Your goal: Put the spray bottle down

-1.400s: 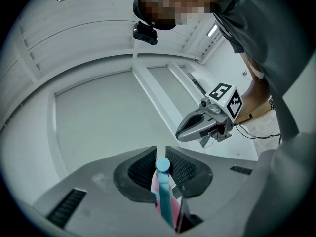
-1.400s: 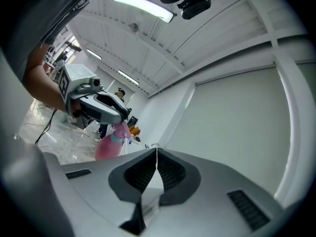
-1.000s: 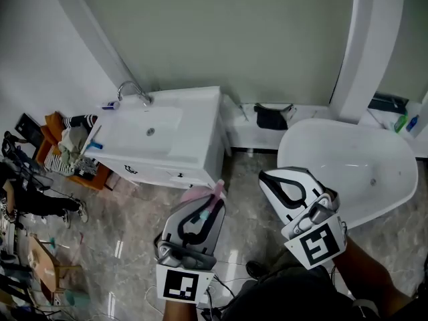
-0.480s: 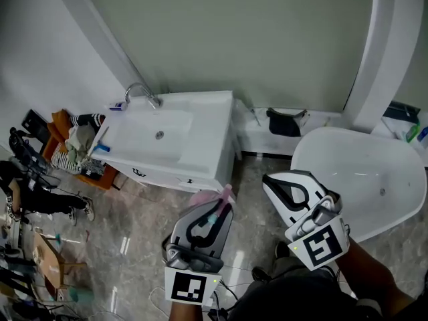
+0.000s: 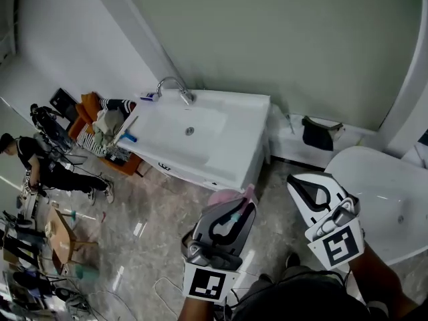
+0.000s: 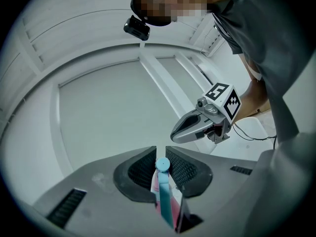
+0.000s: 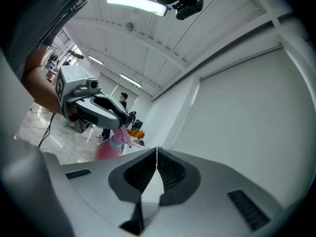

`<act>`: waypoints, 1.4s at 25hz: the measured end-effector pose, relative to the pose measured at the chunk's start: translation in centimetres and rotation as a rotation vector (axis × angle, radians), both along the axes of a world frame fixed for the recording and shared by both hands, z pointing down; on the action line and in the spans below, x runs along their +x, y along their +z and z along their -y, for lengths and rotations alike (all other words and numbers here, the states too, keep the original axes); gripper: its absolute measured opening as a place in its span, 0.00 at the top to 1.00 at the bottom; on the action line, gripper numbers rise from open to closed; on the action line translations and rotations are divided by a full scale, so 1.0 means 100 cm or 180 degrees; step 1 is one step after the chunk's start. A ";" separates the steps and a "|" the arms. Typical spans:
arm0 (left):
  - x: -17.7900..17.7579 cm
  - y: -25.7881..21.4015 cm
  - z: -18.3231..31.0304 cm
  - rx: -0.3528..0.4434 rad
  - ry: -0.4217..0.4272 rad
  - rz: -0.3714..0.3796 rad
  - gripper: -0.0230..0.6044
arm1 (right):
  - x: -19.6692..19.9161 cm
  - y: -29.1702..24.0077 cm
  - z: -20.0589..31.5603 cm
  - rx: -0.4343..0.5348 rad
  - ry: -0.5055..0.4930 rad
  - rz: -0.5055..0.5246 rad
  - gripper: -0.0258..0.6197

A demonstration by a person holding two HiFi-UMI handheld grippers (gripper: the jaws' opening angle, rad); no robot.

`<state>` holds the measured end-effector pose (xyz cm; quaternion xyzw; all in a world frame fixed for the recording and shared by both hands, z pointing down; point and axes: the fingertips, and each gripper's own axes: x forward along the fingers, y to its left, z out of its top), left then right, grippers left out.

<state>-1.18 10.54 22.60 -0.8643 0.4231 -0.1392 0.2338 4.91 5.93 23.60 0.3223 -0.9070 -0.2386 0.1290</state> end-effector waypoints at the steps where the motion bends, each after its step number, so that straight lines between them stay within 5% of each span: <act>1: -0.002 0.000 0.004 0.0012 -0.0020 0.0022 0.87 | -0.002 0.002 0.004 -0.0015 -0.0015 0.0010 0.95; 8: -0.027 0.000 0.022 -0.0013 -0.0050 -0.0004 0.87 | -0.024 0.006 0.024 -0.0075 -0.0027 -0.0040 0.95; 23: -0.101 0.002 0.068 -0.0001 0.0414 -0.0165 0.87 | -0.092 0.005 0.057 -0.0085 0.0449 -0.0211 0.95; 35: -0.119 0.008 0.099 -0.0005 0.0458 -0.0209 0.87 | -0.105 0.012 0.081 -0.0099 0.0485 -0.0242 0.95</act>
